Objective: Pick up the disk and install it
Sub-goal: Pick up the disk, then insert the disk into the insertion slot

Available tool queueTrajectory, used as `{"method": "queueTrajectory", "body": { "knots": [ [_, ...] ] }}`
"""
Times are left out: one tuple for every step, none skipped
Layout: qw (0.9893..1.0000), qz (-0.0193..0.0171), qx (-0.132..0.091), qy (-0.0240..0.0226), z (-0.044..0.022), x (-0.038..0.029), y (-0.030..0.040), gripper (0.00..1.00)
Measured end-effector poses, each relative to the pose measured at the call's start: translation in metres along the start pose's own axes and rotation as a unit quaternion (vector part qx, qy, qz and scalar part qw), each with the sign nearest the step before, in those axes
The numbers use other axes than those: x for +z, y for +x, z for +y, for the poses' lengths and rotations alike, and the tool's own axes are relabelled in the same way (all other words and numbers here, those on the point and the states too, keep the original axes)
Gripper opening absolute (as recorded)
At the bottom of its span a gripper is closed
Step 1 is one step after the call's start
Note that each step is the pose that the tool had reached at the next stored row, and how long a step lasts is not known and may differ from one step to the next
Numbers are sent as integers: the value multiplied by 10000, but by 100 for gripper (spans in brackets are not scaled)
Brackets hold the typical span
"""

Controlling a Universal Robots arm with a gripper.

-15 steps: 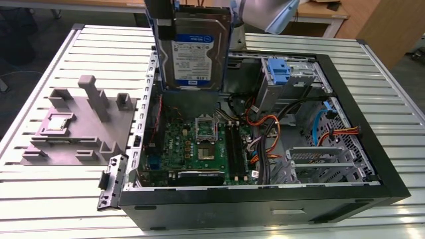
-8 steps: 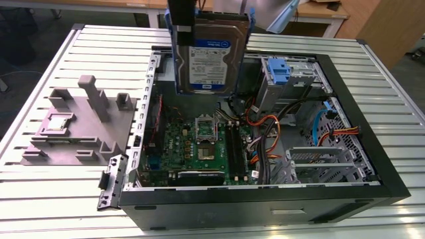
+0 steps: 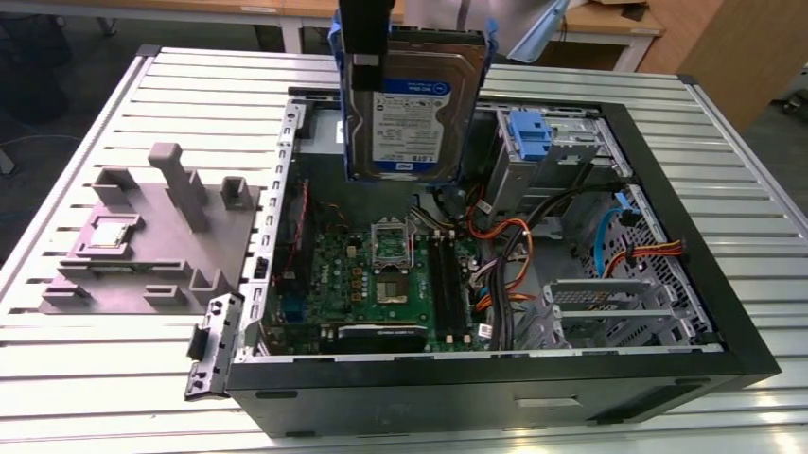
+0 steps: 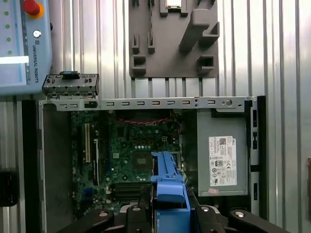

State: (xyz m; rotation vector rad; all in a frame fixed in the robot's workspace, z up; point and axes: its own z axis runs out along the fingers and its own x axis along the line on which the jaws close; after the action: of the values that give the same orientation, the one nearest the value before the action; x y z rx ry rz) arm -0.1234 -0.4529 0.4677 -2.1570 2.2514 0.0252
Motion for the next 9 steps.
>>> {"method": "queueTrajectory", "body": {
  "knots": [
    [10000,0,0,0,0,5,-10,37],
    [10000,0,0,0,1,9,-20,37],
    [10000,0,0,0,1,13,-29,37],
    [10000,-1,0,0,0,15,-32,37],
    [10000,-1,-1,0,1,16,-31,37],
    [10000,0,-1,0,1,16,-31,37],
    [10000,0,0,0,1,17,-32,37],
    [10000,0,0,0,1,19,-32,37],
    [10000,0,0,0,1,19,-32,37]
  ]
}}
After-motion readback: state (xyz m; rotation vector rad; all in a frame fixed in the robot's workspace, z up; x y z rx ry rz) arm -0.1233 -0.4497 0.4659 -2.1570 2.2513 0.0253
